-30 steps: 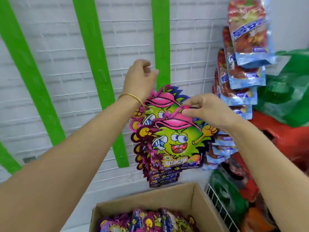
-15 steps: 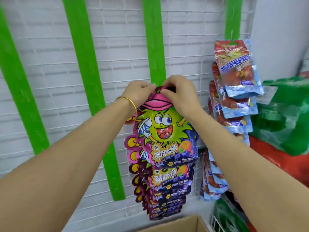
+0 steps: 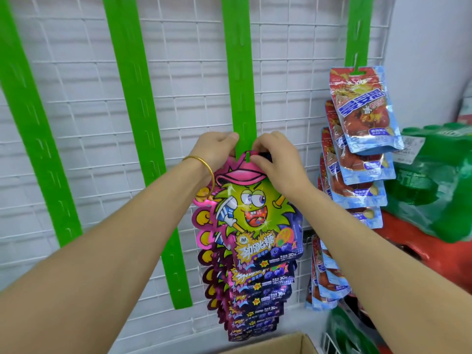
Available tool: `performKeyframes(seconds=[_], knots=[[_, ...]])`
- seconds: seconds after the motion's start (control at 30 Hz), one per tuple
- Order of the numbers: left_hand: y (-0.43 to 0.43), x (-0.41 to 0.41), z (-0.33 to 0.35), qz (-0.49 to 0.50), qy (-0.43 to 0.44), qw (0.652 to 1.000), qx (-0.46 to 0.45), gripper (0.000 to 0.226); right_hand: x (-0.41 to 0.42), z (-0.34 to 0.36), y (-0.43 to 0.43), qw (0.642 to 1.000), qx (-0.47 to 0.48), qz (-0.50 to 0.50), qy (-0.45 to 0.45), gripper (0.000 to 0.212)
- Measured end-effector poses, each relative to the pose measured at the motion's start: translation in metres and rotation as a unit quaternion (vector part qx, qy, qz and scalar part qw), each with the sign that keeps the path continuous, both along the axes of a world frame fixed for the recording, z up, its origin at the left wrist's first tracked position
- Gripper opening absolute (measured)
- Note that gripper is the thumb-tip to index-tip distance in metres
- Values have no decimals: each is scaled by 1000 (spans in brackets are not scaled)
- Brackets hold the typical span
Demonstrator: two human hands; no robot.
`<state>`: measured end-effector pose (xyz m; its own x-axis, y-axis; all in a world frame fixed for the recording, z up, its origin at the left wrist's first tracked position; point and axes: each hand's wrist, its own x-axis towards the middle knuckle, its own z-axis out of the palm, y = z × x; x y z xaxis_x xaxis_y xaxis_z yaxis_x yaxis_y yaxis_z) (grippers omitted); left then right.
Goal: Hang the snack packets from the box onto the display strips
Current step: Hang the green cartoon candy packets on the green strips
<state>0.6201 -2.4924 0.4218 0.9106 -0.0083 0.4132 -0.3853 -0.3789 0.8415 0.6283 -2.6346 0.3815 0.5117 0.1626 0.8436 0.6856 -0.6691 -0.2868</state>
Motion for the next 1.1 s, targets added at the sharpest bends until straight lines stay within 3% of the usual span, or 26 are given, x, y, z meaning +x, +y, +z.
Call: performKeyframes(seconds=[0.13,0.27,0.33,0.4,0.5,0.63,0.73,0.83,0.93,1.03,1.1], knots=[[7,-5,-20,1,-27,1000,-6,20,-4,-7,-2,999,29,-19,28,19],[20,-40,-62,110,-210,968,81,37,-18,-25,-8,994,33,-103,-8,31],[29,-67,-95,132,-254,955,84,38,-39,-48,-11,991,72,-107,-26,29],[37,-93,-136,116,-234,962,84,36,-67,-85,-13,993,101,-64,15,24],[53,-127,-214,76,-145,980,112,33,-110,-158,-16,983,59,-1,172,17],[71,-151,-302,74,11,992,105,30,-136,-263,-23,888,1,-14,460,17],[75,-158,-338,108,66,989,72,28,-135,-315,-22,798,1,-42,602,24],[79,-164,-364,137,101,985,39,34,-138,-358,-14,755,-25,-47,653,31],[82,-162,-371,137,120,983,18,33,-143,-392,0,714,-21,-53,698,53],[86,-157,-373,144,117,983,9,32,-136,-412,20,688,27,-98,719,66],[87,-156,-375,158,120,980,-9,31,-131,-425,34,651,67,-141,742,82]])
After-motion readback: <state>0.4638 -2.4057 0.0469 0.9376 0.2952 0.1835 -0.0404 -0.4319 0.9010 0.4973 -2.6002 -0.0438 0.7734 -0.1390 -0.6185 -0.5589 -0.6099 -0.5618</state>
